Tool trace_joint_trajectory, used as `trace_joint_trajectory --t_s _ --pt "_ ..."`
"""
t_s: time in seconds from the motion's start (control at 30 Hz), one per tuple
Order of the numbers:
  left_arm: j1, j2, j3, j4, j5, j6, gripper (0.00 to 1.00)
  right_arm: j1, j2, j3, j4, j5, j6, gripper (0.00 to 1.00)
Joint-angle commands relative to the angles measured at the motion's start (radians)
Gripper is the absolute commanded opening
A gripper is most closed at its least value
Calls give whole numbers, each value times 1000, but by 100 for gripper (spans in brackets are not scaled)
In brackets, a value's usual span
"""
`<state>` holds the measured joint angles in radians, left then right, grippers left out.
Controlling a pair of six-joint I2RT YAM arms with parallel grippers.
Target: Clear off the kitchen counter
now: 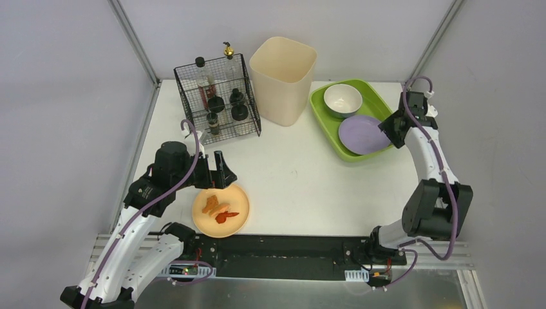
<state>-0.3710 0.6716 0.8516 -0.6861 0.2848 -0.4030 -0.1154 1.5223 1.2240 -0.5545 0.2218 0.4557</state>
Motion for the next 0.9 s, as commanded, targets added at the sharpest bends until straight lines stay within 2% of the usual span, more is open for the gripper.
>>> trace_joint_trajectory --t_s 0.0,0.27,0.5,0.67,0.87 --pt "10 -10 -2 26 25 15 99 37 -152 46 -54 14 -35 55" --pt "12 -15 -3 26 5 15 99 240 -321 38 -77 -76 -78 60" --pt "12 -43 -4 26 -52 12 100 457 -389 -55 2 -202 -46 62" --pt "14 -82 -7 25 -123 10 100 650 -350 -122 78 -211 -17 64" --pt "15 -104 -8 21 -174 10 100 888 -213 -162 207 -213 18 65"
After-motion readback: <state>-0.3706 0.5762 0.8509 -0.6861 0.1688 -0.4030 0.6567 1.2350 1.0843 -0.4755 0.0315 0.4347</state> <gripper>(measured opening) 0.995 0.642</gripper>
